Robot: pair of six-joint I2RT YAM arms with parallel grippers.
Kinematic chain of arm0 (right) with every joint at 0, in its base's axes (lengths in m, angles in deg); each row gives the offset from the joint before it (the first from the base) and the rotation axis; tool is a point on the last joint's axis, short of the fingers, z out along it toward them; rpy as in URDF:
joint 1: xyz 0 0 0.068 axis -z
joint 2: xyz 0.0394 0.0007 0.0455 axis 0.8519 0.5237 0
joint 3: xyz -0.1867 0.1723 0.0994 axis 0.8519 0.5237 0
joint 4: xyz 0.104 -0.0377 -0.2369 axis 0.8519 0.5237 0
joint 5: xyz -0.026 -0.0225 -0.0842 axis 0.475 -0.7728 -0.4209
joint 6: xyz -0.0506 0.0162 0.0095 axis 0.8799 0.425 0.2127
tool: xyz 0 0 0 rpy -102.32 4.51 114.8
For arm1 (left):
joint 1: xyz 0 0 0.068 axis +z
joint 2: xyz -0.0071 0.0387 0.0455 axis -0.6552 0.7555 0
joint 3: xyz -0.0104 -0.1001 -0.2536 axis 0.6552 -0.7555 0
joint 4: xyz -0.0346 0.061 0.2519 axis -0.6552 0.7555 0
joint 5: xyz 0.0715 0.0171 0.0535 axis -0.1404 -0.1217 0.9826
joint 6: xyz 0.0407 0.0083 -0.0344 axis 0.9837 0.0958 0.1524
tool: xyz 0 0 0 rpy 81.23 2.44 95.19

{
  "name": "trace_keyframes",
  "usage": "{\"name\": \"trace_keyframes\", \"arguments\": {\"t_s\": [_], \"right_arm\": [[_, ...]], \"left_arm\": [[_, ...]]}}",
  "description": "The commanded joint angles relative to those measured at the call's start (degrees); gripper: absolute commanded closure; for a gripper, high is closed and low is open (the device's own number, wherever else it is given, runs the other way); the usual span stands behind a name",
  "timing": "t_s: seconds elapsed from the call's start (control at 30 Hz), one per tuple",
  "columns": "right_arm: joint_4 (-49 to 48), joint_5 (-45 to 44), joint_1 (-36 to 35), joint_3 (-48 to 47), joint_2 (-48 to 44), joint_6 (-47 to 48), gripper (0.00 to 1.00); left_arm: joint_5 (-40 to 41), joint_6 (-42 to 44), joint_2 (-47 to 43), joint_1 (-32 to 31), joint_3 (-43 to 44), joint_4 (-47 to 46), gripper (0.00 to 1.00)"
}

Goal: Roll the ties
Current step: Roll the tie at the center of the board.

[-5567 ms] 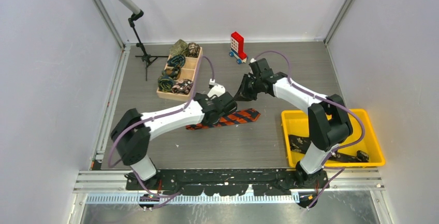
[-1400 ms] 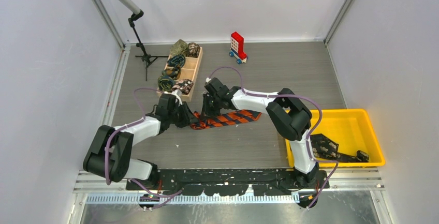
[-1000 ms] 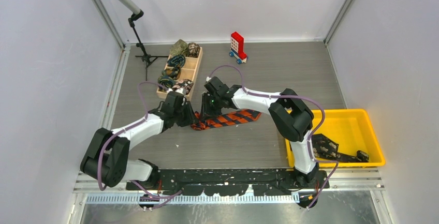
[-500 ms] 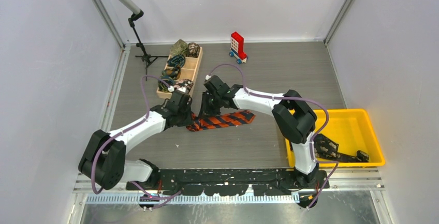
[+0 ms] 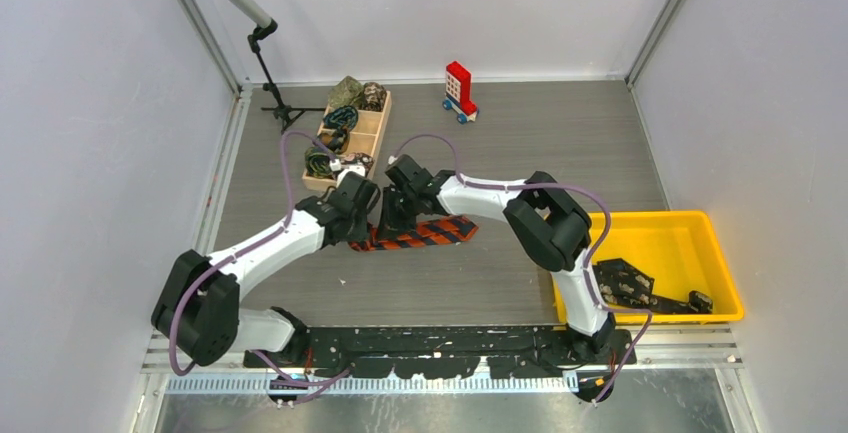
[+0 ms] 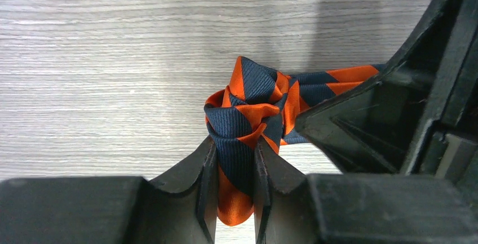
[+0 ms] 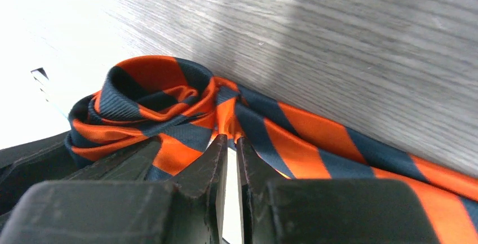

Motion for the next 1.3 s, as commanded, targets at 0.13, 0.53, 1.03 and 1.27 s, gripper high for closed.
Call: {"name": "trace_keyframes", "arguments": {"t_s": [0.13,0.53,1.03,1.27], "right_arm": [[-1.4,-0.1,5.5,5.6,-9.0,1.3,0.83],[-1.4,0.3,14.7,16.4,-19.3,3.2,0.83],[-0.5,0.7,17.9,19.4,-22.8,4.3,0.83],[-0.1,0.5,18.5,20.2,-24.1,4.7,0.83]], "left_arm": [[13.1,2.3,3.4,-4.3,4.6,4.9,0.82],[23.3,-0.2,12.6,-10.7,10.6,9.6,0.83],[32.7,-8.3,26.1,-17.7,19.5,18.4,0.83],[31.6,-9.8,32.1,-19.5,22.7,19.2,0.85]]}}
